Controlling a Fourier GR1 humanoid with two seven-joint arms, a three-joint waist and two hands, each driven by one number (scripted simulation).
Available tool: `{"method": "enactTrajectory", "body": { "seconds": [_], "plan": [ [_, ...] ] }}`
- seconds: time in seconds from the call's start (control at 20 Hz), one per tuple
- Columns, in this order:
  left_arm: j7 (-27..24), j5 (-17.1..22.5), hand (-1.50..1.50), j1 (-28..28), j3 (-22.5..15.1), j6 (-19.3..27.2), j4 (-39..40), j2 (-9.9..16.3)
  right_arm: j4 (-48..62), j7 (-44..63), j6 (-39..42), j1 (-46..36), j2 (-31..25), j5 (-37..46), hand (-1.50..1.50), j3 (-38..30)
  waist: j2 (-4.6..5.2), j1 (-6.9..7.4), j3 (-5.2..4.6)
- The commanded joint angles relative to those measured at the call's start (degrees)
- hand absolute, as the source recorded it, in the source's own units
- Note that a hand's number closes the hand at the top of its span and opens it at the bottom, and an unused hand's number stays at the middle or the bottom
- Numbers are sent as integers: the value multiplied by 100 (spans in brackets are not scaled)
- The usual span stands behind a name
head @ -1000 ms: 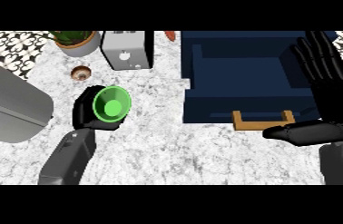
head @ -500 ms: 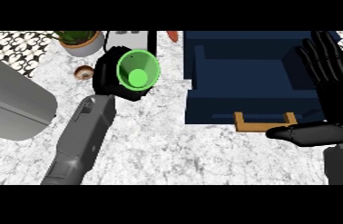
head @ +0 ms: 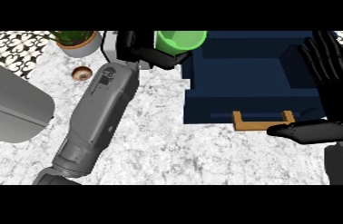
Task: Pick up the cup, place it into the drawer and close the drawer
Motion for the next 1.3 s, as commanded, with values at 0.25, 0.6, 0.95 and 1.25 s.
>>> {"method": "enactTrajectory", "body": {
  "seconds": [0.25,0.6,0.95,1.25],
  "plan": [
    [1219,468,150,-1439,-921,1284,1034,-30,345,-378,109,-57,56,-64,-150,-47,47,-144,3],
    [1419,747,150,-2231,-1362,1722,2438,-30,-36,37,150,-287,-25,-203,-150,37,133,-527,6],
    [1667,959,150,-2047,-2152,960,2914,-30,353,-247,205,-633,83,-129,-150,196,245,-806,13],
    [1584,1185,-150,-1853,-2516,937,2897,-30,371,-149,300,-858,110,-146,-150,388,304,-1047,10]
  ]
}}
